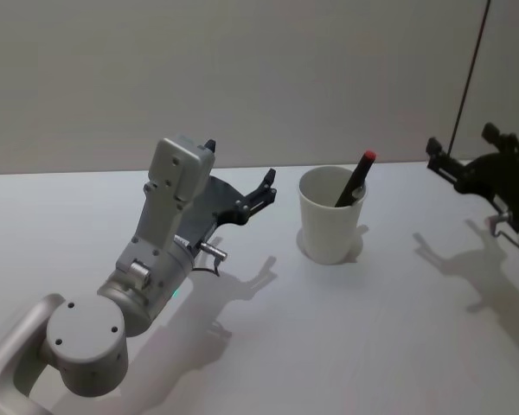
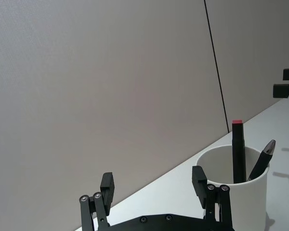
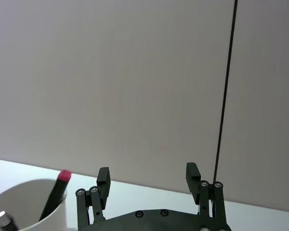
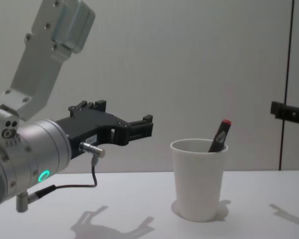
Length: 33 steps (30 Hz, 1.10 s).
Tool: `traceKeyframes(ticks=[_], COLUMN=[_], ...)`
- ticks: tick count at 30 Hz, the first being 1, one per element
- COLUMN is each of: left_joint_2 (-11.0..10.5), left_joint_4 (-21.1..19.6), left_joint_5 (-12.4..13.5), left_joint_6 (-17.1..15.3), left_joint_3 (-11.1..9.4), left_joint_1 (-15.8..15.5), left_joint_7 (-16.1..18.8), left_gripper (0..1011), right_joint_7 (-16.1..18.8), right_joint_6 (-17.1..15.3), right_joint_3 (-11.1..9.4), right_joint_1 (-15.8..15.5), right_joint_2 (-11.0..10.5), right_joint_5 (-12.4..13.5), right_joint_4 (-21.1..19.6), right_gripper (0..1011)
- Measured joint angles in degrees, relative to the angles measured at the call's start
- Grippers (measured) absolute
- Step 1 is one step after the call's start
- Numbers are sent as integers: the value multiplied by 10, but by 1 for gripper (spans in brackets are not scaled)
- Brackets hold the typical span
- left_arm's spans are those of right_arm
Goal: Place the pen into the pen holder.
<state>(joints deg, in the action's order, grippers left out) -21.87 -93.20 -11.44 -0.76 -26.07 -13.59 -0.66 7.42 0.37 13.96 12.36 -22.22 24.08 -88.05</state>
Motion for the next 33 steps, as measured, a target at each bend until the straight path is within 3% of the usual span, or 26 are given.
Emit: traceKeyframes(ticks=[22,33], left_joint_2=[0,0], left_joint_4=[0,0], left_joint_5=[0,0], left_joint_6=[0,0], left_joint_3=[0,0], left_joint_1=[0,0], left_joint_7=[0,0], left_gripper=[1001,1001], right_joint_7=[-33,-36], right_joint_6=[-21,-24], right_joint_3=[-9,-11], right_joint_1=[-118,-132], right_joint_2=[26,29], right_joint_5=[-68,-76], right_joint_4=[-118,-131], right_gripper=[1000,1000])
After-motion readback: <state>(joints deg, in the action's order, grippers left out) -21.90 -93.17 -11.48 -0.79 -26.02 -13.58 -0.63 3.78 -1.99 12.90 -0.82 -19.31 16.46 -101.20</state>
